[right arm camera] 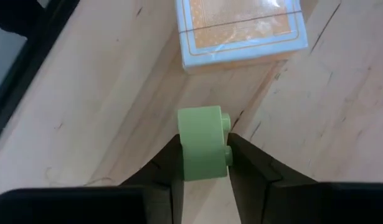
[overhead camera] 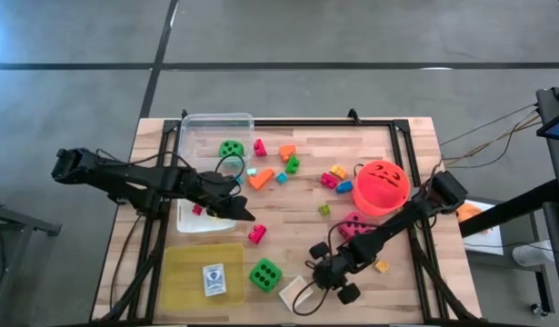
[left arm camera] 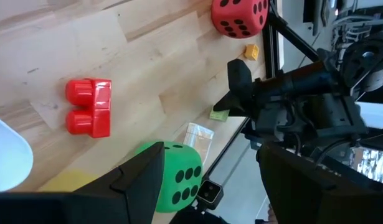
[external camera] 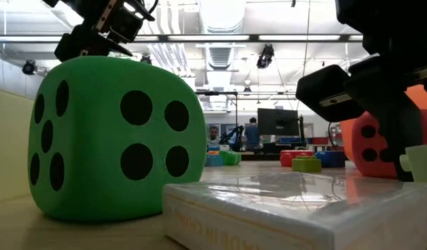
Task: Pick & Place Toys
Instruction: Put the light green game piece into the white bin
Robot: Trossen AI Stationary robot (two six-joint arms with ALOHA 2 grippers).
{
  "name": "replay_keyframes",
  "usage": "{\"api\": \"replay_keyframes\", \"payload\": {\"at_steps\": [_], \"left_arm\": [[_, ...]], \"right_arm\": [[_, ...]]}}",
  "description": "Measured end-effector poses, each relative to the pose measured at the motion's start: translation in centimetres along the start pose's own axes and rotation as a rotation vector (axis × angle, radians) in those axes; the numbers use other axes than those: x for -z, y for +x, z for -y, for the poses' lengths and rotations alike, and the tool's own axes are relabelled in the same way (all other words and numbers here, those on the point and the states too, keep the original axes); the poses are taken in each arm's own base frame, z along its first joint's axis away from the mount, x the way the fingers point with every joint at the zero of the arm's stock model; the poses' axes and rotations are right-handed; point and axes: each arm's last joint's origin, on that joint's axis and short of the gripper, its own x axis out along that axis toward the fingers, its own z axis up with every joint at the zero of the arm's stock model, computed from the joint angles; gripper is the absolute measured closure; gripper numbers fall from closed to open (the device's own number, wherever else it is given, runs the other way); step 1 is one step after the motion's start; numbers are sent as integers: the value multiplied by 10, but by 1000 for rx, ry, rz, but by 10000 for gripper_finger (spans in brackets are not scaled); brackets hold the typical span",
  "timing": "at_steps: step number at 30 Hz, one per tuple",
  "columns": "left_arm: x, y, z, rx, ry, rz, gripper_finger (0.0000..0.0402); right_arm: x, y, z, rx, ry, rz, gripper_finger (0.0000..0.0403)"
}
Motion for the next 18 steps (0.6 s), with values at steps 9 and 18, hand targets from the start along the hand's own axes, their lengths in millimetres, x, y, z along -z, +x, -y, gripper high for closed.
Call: {"api": "replay_keyframes", "payload": {"at_steps": [9, 18], "left_arm": [[3, -3, 9, 49, 98, 11, 152], [14, -13, 46, 235, 440, 263, 152]], "right_arm": [[-7, -29, -3, 1, 88, 72, 316], [-16, -97, 15, 112, 197, 266, 316]]}}
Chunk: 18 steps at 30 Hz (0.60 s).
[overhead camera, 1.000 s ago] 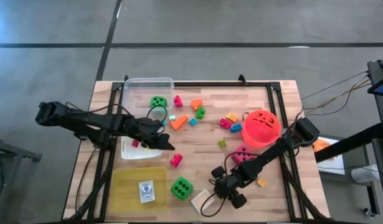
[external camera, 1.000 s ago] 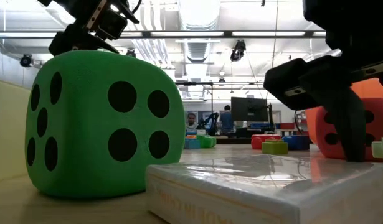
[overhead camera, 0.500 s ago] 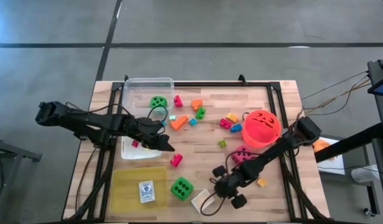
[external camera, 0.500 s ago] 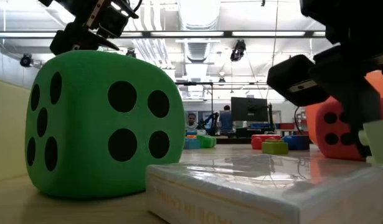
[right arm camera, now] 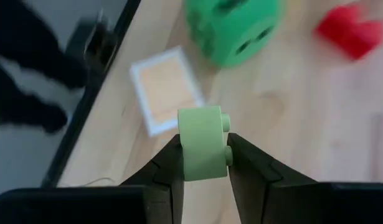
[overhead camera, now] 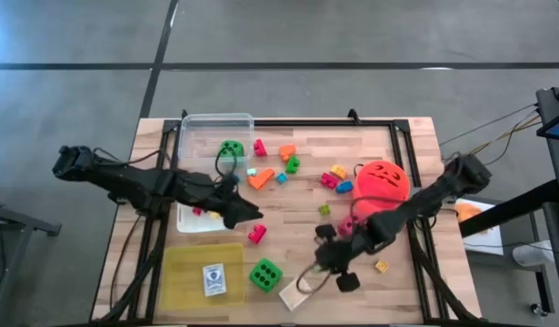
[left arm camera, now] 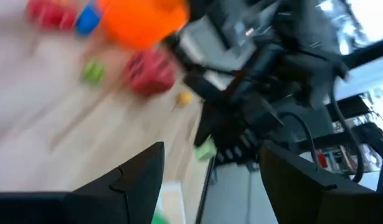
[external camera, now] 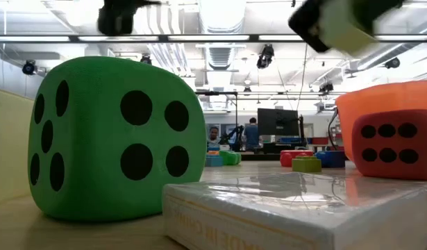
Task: Pick & Place Toys
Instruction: Put the light green game piece into the white bin
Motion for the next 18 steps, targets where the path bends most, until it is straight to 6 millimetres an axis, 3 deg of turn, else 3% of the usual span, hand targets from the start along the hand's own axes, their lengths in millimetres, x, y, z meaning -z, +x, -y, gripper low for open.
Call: {"api": "replay_keyframes", "payload": {"at_steps": [10, 16, 18], "left_arm": [[4, -1, 7, -7, 139, 83, 152], [0, -1, 11, 4, 146, 153, 152], [-1, -1, 11, 22, 40, 152, 152]], "right_arm": [[-41, -69, 51, 34, 390, 413, 316], [-54, -75, 60, -27, 533, 554, 316], [-56, -73, 61, 11, 550, 594, 316]]}}
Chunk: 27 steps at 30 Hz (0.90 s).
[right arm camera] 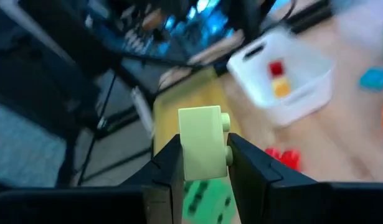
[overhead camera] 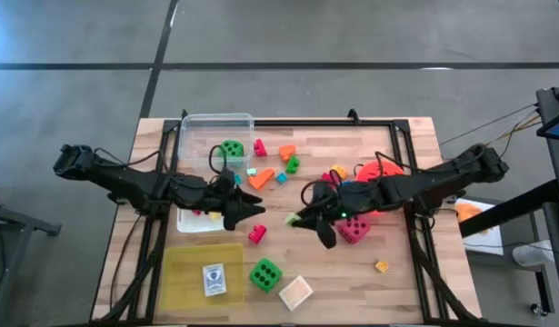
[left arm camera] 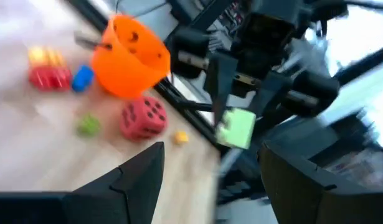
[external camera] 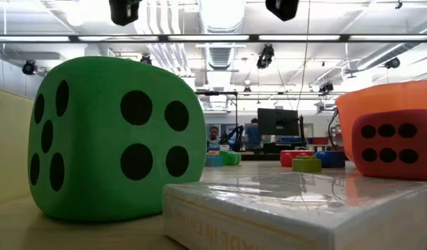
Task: Pick & Place Toys
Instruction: Put the light green game piece into the white bin
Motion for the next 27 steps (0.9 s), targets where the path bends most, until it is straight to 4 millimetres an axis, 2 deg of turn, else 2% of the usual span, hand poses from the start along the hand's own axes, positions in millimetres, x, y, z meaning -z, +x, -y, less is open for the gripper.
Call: {"api": "replay_keyframes", "payload": {"at_steps": [3, 6, 10, 15, 20, 22, 27], "left_arm": [[-1, 1, -4, -18, -435, -20, 152], [-2, 5, -3, 6, -607, -9, 152], [-5, 8, -2, 27, -682, -3, 152], [-5, 18, -10, -20, -730, 30, 152], [-3, 26, -21, -77, -722, 32, 152], [-5, 29, -19, -63, -720, 43, 152], [-3, 33, -20, -76, -705, 23, 153]], "right_arm": [[2, 1, 0, 79, -120, 42, 316], [2, 3, -5, 193, -337, 81, 316], [-3, 9, -10, 283, -529, 61, 316], [-12, 24, -15, 382, -638, -34, 316], [-19, 42, -20, 448, -691, -179, 316], [-20, 46, -19, 495, -694, -235, 316], [-26, 57, -23, 558, -702, -265, 316]]}}
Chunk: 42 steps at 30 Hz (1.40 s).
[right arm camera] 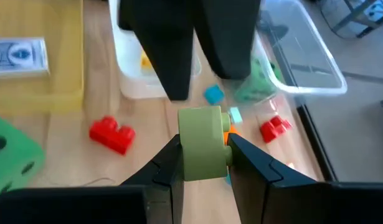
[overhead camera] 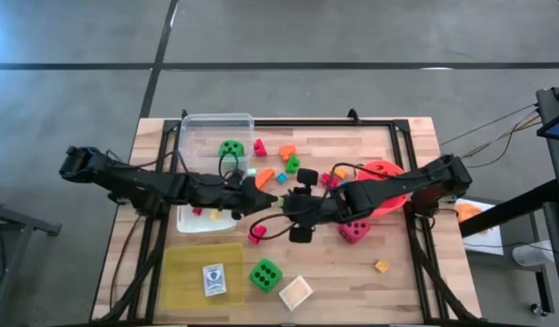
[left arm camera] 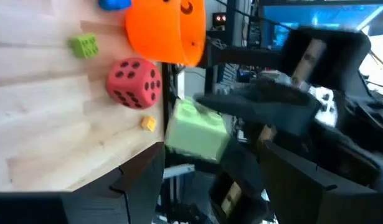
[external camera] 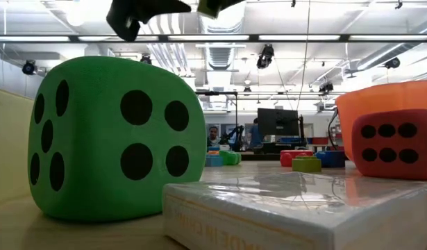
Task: Pick & Place Toys
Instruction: Put the light green game piece into the white bin
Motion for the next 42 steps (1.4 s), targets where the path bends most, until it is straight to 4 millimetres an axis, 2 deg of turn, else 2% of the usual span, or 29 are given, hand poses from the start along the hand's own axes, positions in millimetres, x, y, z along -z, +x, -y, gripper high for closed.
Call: {"api": "replay_keyframes", "payload": {"at_steps": [11, 21, 32, 42], "left_arm": [[-1, 4, -2, -6, 46, 20, 153], [-2, 4, -2, -7, 76, 46, 154], [-2, 4, 0, 15, 175, 25, 204], [0, 4, 0, 15, 164, -21, 207]], "right_arm": [[-19, 0, 3, -6, 27, 26, 316], [-19, 1, 4, -10, 47, 24, 316], [-20, 5, 12, -80, 135, 11, 316], [-21, 5, 14, -72, 120, 14, 316]]}}
